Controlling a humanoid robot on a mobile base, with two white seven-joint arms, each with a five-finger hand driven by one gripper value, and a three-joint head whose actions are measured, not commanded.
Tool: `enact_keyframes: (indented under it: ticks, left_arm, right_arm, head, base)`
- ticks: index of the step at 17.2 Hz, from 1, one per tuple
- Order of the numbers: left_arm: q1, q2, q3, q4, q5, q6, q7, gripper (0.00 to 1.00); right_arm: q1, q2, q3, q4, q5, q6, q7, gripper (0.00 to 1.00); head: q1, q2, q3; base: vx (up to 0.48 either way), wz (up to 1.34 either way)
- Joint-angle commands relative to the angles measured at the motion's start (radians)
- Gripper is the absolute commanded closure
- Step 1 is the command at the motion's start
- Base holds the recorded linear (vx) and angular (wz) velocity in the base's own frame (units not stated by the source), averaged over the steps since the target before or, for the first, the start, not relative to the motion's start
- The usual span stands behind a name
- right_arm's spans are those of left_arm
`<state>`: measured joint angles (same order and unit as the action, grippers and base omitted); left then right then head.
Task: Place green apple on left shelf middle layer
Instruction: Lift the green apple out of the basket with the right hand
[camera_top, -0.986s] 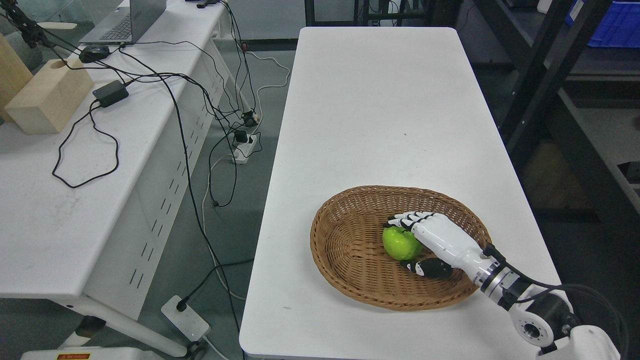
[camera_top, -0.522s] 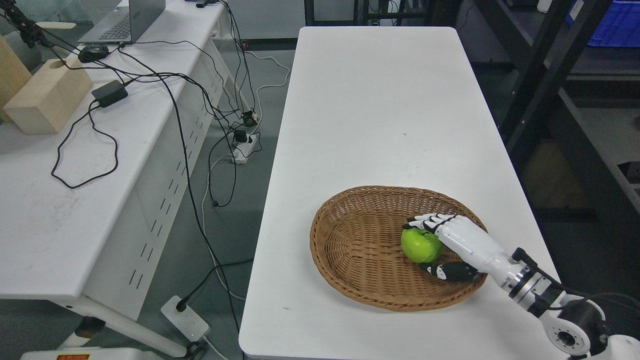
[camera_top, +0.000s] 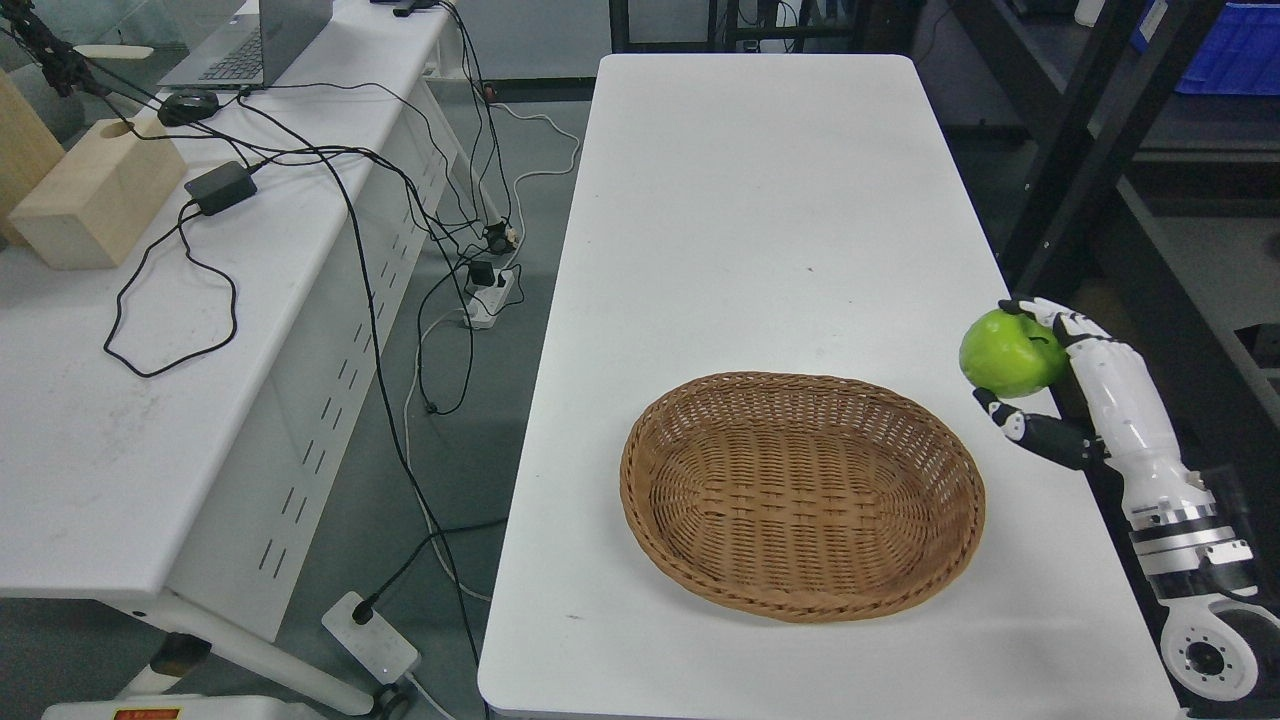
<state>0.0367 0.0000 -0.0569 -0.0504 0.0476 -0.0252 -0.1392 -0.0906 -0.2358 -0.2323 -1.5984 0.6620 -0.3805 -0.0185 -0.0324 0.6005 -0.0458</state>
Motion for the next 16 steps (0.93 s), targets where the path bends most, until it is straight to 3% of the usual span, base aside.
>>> enact_keyframes:
  ticks: [1,8,16]
  left_arm:
    - [0.000,0.017,0.000,0.000,0.000,0.001,0.001,0.00]
    - [0.000,0.017,0.000,0.000,0.000,0.001,0.000,0.00]
    - [0.000,0.017,0.000,0.000,0.000,0.001,0.000,0.00]
  right_arm:
    - [0.022,0.185,-0.153,-0.032,-0.013,0.058,-0.046,1.00]
    - [0.054,0.200,-0.153,-0.031,-0.013,0.055,-0.054,1.00]
    - [0.095,0.218,-0.130,-0.031,-0.013,0.048,-0.055,1.00]
  head:
    - [0.0000,0.000,0.000]
    - [0.0000,0.000,0.000]
    - [0.0000,0.000,0.000]
  base:
    - [0.000,0.00]
    - [-0.074,0.00]
    - [-0.294,-0.10]
